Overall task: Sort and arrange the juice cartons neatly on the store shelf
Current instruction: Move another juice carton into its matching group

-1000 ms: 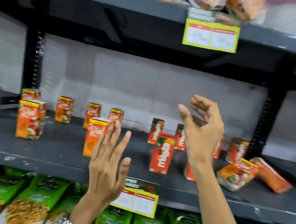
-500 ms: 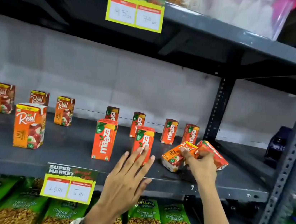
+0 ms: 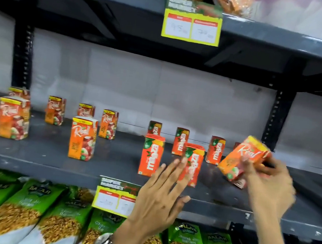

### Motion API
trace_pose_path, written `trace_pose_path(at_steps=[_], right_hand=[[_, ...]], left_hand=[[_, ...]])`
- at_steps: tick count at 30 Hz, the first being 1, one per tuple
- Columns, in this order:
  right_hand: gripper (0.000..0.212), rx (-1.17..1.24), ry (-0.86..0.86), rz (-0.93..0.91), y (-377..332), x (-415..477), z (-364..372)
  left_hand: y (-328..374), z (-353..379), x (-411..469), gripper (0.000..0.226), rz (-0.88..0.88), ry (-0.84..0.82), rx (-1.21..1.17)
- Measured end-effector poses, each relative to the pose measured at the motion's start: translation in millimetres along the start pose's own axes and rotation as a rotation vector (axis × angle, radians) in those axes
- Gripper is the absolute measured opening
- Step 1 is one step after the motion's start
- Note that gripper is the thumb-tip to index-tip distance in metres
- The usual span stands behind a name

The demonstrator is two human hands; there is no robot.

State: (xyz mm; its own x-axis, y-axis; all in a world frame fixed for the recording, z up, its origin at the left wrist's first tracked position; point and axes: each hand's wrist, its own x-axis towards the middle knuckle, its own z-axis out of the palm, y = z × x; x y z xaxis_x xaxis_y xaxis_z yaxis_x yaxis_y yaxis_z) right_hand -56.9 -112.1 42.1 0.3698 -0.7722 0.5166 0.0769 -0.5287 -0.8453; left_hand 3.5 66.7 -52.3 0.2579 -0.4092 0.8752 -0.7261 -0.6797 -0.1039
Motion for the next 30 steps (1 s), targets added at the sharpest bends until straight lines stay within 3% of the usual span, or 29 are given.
trace_pose_path(at_steps=[3,6,10,13,19,24,30], right_hand=[[0.049,0.077,0.071,-0.198,-48,-20,0],[0.049,0.218,-0.016,-0.303,-89,-46,20],[0.046,0.536,-0.318,-0.307,-145,-91,74],[0.035,0.606,-0.571,-0.281,-183,-130,124],[0.034,0.373,-0.843,-0.313,-223,-201,231],[0.048,0.054,-0.850,-0.381,-215,-239,279],[0.052,-0.118,-0.858,-0.407,-193,-254,301]], left_hand=[[-27,-31,-9,0.053,-0.002,0.116,-0.036],[-66,-63,-25,0.050,-0.056,0.259,-0.022],[-131,-106,-65,0.046,-0.135,0.352,0.109],[-174,-129,-91,0.047,-0.237,0.324,0.223],[-247,-151,-132,0.053,-0.568,0.170,0.291],[-272,-145,-148,0.058,-0.623,0.047,0.306],[-279,-142,-150,0.060,-0.617,0.033,0.297]])
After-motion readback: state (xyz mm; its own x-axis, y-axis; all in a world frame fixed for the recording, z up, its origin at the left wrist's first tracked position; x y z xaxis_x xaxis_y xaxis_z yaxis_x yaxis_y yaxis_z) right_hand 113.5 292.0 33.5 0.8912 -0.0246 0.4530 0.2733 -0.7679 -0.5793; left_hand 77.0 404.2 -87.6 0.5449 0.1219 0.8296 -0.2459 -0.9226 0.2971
